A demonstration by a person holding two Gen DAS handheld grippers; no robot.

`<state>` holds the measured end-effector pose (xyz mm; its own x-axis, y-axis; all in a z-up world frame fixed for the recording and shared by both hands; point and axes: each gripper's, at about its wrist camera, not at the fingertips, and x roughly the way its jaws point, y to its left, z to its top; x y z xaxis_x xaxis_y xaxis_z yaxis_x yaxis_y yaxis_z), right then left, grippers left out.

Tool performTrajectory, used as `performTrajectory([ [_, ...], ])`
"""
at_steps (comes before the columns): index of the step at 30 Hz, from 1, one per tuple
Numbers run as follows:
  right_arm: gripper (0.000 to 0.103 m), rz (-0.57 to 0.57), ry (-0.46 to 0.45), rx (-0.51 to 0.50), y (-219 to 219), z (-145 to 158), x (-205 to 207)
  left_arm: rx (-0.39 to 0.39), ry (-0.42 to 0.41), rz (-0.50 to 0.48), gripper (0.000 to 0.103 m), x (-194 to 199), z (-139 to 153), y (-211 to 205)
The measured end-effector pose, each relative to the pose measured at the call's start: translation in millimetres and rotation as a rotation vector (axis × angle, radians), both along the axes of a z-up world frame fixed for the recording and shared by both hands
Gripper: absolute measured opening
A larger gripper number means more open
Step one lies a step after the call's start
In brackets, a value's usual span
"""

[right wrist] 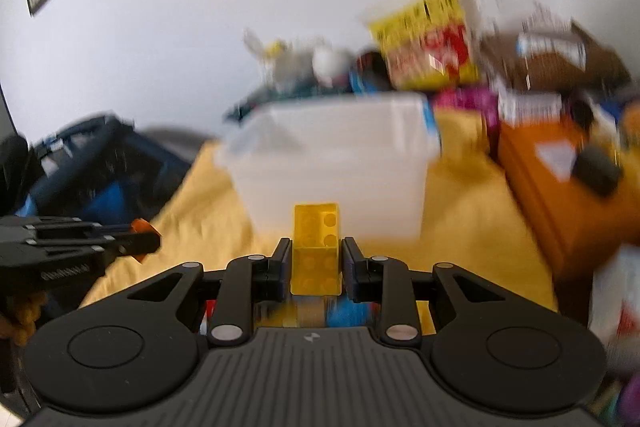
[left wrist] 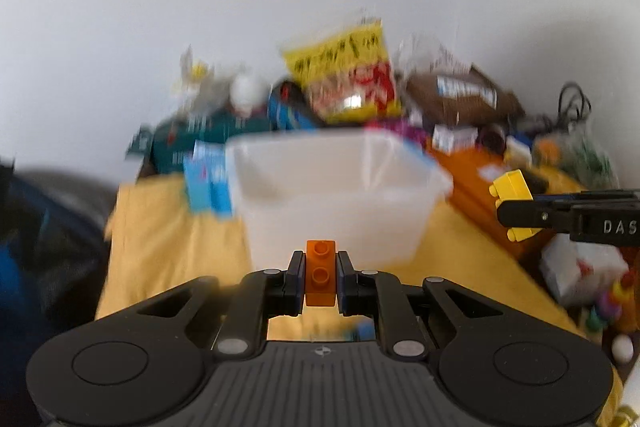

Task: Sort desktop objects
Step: 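Carry both held bricks up and over the white bin, then open both tools to drop the bricks into the white bin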

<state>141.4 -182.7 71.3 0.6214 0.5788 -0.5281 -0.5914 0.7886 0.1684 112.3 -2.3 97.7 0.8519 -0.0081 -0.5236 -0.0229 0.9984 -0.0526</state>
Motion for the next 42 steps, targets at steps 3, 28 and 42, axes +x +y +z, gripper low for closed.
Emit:
performTrajectory([
  [3,0.029,0.014,-0.039,0.021,9.6,31.8,26.6,-0.028,-0.005,0.012,0.017,31.2,24.4,4.5],
  [28,0.029,0.070,0.262,-0.160,74.3,47.8,203.3,-0.107,0.349,0.058,0.017,196.7,31.0,40.8],
  [42,0.052,0.088,0.252,-0.202,89.2,28.6,211.3,-0.096,0.296,0.104,0.052,191.2,18.3,48.8],
])
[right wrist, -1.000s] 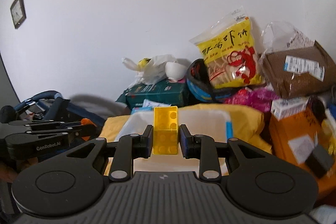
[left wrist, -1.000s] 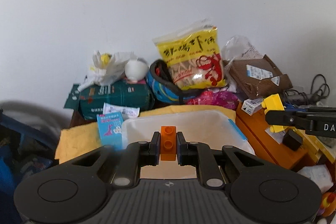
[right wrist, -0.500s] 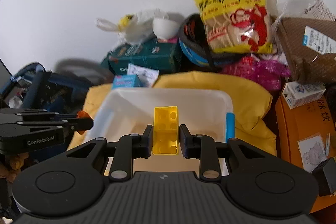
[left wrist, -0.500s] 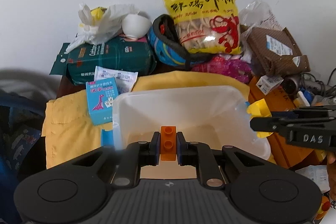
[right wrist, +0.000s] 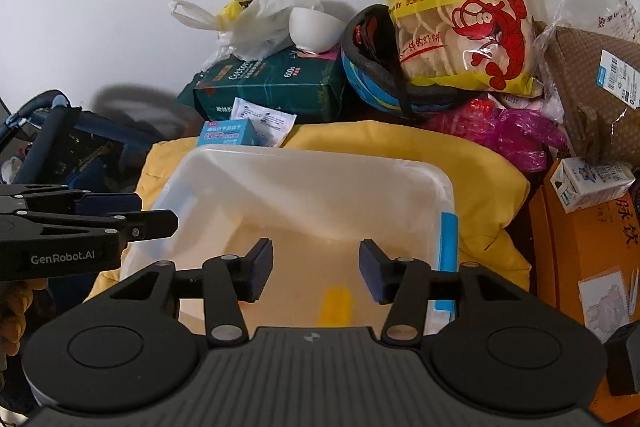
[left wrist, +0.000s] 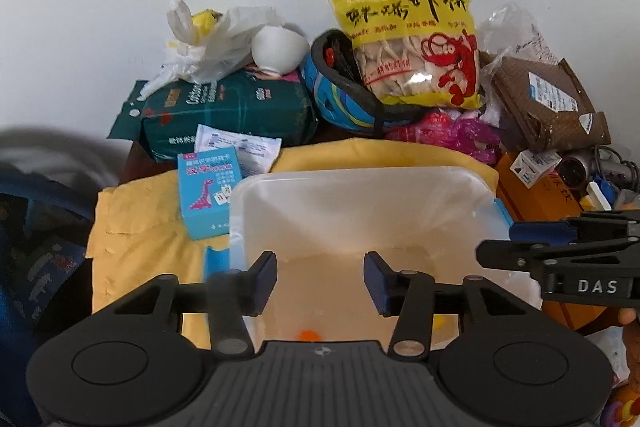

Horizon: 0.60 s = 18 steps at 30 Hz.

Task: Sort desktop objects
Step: 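Open both tools to drop the bricks into the white bin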

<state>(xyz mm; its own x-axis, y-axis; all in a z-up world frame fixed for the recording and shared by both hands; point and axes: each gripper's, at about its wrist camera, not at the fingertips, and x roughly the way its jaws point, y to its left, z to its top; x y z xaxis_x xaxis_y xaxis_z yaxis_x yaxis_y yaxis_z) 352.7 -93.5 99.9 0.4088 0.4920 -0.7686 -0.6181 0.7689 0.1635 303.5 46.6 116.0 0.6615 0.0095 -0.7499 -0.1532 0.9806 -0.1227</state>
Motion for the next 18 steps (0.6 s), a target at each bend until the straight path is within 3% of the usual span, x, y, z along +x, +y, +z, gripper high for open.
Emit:
performTrajectory([
  [6,0.053,0.008,-0.033,0.064,-21.1,-0.7,-27.0,0.058,-0.155,-0.050,0.052,-65.5,-5.2,0.5],
  [8,0.061,0.030,-0.091,0.088,-33.3,-0.4,-52.0,0.088,-0.206,-0.065,0.057,-99.4,-16.1,-2.8],
  [11,0.078,0.060,-0.177,0.118,-54.8,-9.6,-94.3,0.102,-0.203,-0.072,0.057,-143.1,-41.8,-8.4],
  [13,0.078,0.059,-0.202,0.106,-68.6,-26.6,-122.0,0.097,-0.168,-0.067,0.057,-169.9,-64.4,-13.7],
  [18,0.078,0.039,-0.153,0.037,-90.9,-83.2,-173.9,0.082,-0.056,-0.034,0.057,-210.4,-115.8,-30.3],
])
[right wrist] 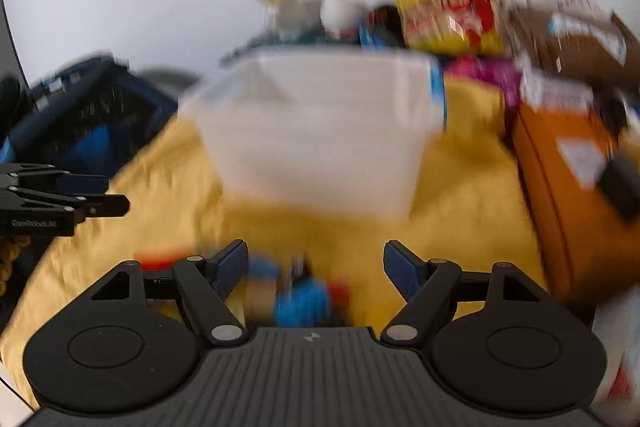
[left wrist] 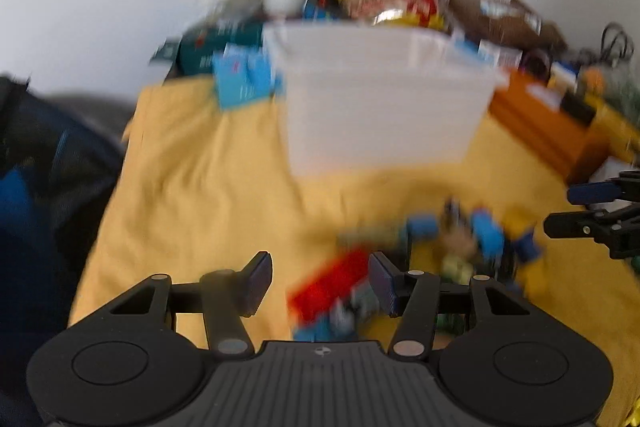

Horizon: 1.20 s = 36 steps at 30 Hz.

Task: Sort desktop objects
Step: 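Grasp the teal toy figure with the left tool while the right grasps the yellow square duplo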

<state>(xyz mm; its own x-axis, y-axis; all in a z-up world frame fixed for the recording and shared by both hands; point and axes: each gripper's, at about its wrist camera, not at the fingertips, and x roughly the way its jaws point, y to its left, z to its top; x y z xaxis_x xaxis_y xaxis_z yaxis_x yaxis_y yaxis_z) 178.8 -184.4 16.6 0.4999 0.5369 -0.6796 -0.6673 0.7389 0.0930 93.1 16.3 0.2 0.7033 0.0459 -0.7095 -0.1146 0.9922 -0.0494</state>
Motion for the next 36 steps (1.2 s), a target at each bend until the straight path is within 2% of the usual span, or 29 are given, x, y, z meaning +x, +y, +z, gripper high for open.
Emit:
performTrajectory([
  [4,0.078,-0.018,0.057,-0.057,-10.1,-33.8,-22.3,-0.018,0.047,0.005,0.057,-11.4,-23.7,-9.5],
  [7,0.078,-0.020,0.080,-0.077,-13.2,-45.3,-29.0,-0.011,0.069,-0.016,0.058,-13.0,-34.8,-16.3],
  [13,0.078,-0.026,0.084,-0.100,-13.4,-52.8,-32.8,-0.015,0.099,0.018,0.060,-6.8,-49.5,-14.6],
  [16,0.078,-0.038,0.091,-0.110,-13.5,-59.9,-33.5,-0.025,0.098,-0.008,0.058,-4.9,-54.6,-15.7],
  [22,0.077,-0.046,0.100,-0.139,-10.3,-71.2,-34.2,0.006,0.087,-0.056,0.055,-9.4,-55.0,-18.2],
  [28,0.068,-0.059,0.107,-0.127,-10.1,-78.6,-30.7,-0.016,0.091,-0.045,0.056,-11.9,-54.0,-10.6],
  [30,0.068,-0.065,0.102,-0.115,-10.3,-80.5,-28.2,-0.025,0.102,-0.042,0.056,-10.3,-56.0,-9.9],
  [33,0.050,-0.033,0.113,-0.093,-10.4,-80.7,-25.4,-0.028,0.105,-0.039,0.055,-9.3,-57.1,-10.0],
  [36,0.050,-0.010,0.104,-0.092,-10.5,-75.7,-27.7,-0.032,0.094,-0.048,0.053,-11.4,-55.4,-10.5],
])
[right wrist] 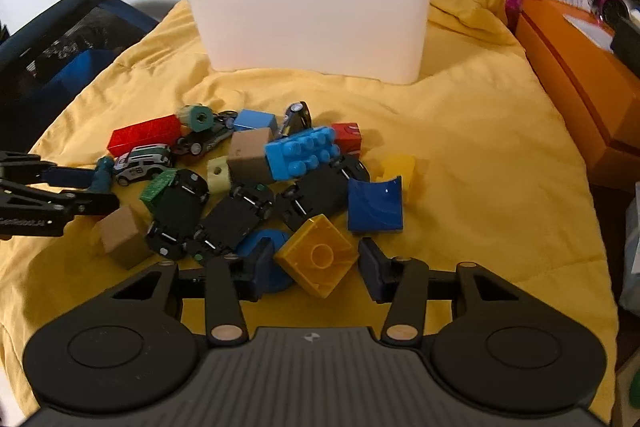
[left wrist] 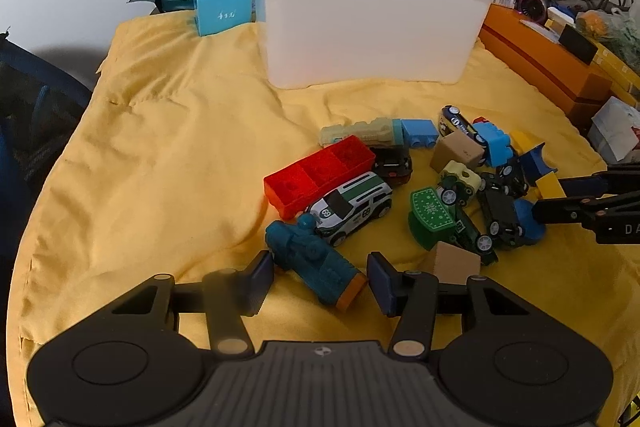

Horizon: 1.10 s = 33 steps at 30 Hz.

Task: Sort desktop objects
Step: 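Grasp the teal toy figure with the left tool while the right grasps the yellow square duplo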

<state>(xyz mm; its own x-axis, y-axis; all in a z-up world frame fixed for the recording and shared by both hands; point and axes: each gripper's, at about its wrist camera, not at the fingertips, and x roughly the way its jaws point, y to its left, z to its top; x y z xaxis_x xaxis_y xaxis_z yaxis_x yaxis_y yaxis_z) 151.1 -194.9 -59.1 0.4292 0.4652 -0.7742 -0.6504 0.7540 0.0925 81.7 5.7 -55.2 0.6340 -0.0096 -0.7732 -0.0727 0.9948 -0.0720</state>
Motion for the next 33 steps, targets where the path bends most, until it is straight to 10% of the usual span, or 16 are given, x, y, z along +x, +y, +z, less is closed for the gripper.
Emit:
performTrajectory([
  [2,0.050,0.002,0.005,0.018,-2.3,2.5,-1.7,-0.003,-0.012,-0.015,0.040,-2.5,2.3,-0.7],
  [22,0.050,-0.040,0.028,0.051,-14.0,9.8,-16.8,-0.006,0.016,0.012,0.032,-5.4,0.2,8.2],
  [27,0.050,-0.035,0.031,0.061,-11.0,11.6,-19.7,-0.005,-0.005,0.066,0.053,-13.6,7.4,9.9],
  [33,0.050,-0.019,0.032,0.063,-6.3,13.3,-22.0,-0.057,0.007,0.079,0.047,2.2,4.3,11.7],
])
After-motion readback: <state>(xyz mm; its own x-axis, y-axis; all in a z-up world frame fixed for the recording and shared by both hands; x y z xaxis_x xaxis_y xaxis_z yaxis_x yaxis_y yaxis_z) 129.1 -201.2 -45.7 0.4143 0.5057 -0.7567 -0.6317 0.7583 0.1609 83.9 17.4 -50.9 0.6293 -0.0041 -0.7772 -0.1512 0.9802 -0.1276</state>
